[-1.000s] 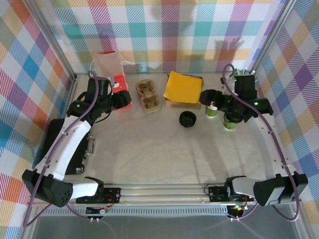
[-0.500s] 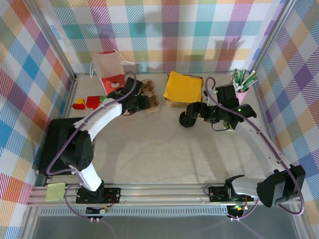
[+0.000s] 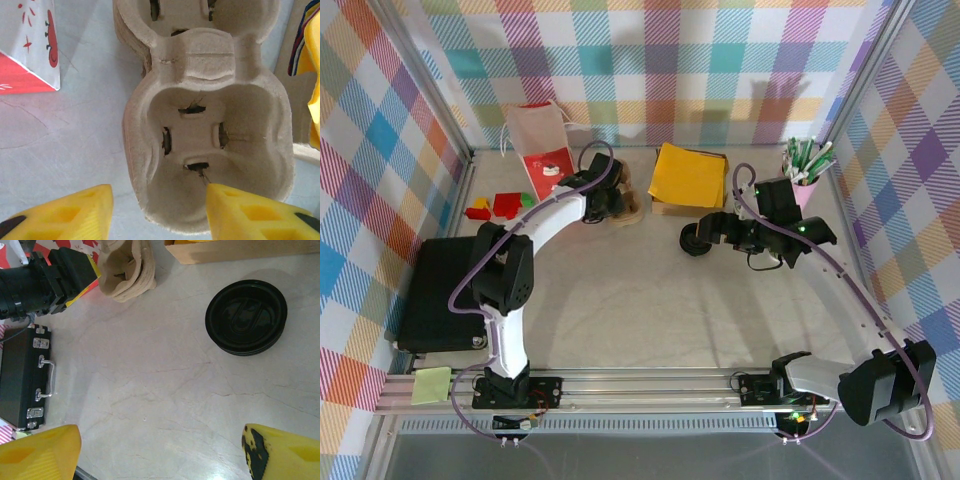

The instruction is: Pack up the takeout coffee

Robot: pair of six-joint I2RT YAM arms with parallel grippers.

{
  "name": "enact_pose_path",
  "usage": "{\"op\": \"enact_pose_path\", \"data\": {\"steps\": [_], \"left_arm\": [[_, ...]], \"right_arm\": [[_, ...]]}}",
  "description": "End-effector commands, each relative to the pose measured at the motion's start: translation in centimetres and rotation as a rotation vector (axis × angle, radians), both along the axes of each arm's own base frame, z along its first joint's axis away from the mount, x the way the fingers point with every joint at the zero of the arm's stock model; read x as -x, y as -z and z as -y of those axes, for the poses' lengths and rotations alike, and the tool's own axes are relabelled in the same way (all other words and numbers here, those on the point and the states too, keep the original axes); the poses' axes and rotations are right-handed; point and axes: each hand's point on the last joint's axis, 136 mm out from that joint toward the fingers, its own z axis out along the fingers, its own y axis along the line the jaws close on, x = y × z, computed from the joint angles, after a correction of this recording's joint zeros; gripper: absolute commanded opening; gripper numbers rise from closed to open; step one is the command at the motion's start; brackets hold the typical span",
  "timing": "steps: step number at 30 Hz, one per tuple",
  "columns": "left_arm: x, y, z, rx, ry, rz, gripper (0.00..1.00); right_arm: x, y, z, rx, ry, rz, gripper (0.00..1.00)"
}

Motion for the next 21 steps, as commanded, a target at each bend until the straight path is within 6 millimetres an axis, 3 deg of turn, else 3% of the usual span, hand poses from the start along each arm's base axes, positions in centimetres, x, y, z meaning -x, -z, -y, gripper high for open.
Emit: {"op": "enact_pose_path", "data": {"steps": [1, 21], "left_arm": [[-0.6, 0.1, 0.0, -0.026, -0.017, 0.001, 0.47], [-1.0, 1.8, 0.2, -0.04, -0.009, -0.023, 0.35]], "right_arm": [[0.5, 0.7, 0.3, 0.028, -0.008, -0.004, 0.84], [0.8, 1.0, 0.6, 0.046, -0.006, -0.007, 0.83]]}}
